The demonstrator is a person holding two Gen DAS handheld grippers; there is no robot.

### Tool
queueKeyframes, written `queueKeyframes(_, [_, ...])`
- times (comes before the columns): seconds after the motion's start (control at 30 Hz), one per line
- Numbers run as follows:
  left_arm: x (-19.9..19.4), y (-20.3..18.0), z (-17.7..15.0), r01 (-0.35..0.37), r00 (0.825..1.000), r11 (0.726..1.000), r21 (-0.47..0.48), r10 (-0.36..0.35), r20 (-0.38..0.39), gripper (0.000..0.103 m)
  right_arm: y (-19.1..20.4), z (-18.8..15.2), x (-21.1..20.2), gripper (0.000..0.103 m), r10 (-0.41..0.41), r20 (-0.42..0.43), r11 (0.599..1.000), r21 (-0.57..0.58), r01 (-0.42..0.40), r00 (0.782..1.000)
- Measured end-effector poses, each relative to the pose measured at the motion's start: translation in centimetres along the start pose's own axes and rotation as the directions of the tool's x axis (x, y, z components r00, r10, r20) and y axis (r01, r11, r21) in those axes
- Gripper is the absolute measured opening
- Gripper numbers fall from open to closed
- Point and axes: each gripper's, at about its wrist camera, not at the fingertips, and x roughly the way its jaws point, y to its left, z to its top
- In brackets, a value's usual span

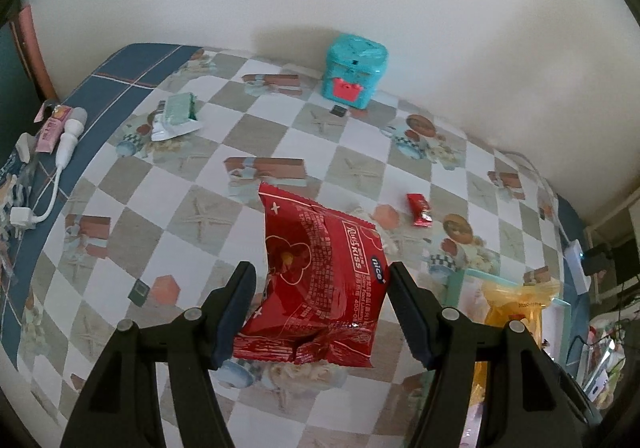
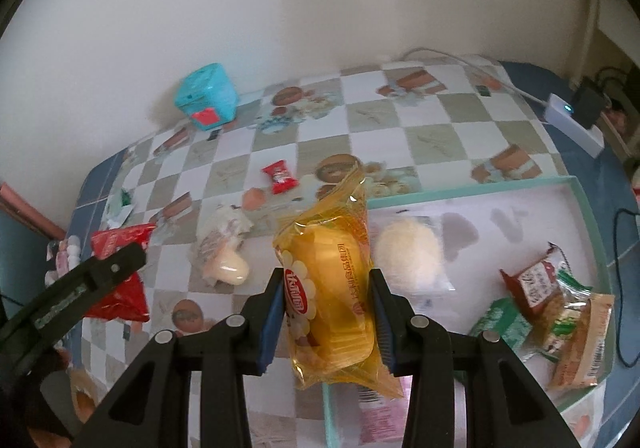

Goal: Organize snacks
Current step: 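Lift the red bag and yellow bread bag up toward the tray, then carry both bags over the white tray and lower them inside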

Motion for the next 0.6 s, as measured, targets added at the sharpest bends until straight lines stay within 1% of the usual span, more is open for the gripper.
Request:
queueKeyframes(0.27, [-0.7,-2.6,-0.7,0.021,1.000,0.999,0.045,-0.022,0.007,0.069,-5.7,1.1,-0.8,0.042,-0.077,0.010,0.990,0.122,0.075,0.997])
queueKeyframes(0.37, [-0.8,-4.1,-1.2,0.038,0.999,0.997,0.070,-0.038,0.005,0.069,-7.7,1.4,-1.0,0.042,-0.112,0.008,0.980,0.165,0.109,0.994])
queueKeyframes(0.53, [-0.7,-6.8,-2.5,0.059,0.998,0.991,0.118,-0.059,-0.002,0.069,-11.2,1.6,-1.0,0.042,-0.126,-0.004,0.962,0.244,0.123,0.992])
queueKeyframes(0.6, [-0.5,-8.0,-2.9,0.064,0.998,0.988,0.141,-0.064,-0.009,0.069,-12.8,1.7,-1.1,0.042,-0.149,-0.006,0.950,0.277,0.145,0.989])
